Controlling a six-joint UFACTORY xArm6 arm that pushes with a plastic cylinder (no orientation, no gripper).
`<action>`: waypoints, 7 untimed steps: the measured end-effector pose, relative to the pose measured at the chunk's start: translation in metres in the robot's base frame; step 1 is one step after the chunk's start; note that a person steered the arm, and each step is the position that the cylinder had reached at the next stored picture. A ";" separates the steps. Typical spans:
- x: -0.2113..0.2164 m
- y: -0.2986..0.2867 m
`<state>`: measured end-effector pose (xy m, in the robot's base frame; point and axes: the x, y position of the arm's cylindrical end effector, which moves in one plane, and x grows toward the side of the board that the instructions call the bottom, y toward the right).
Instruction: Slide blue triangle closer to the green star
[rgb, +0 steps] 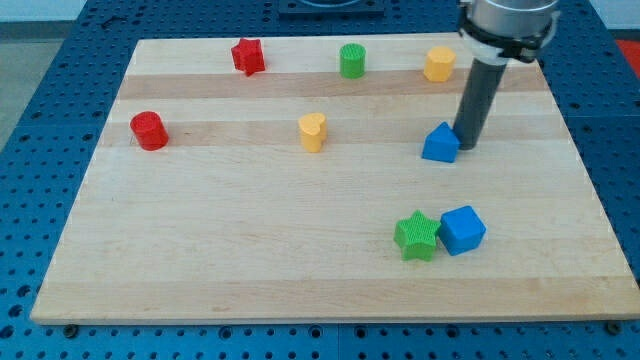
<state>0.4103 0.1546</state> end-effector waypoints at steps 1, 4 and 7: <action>-0.010 0.006; 0.021 0.030; -0.024 -0.005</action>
<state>0.3860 0.1496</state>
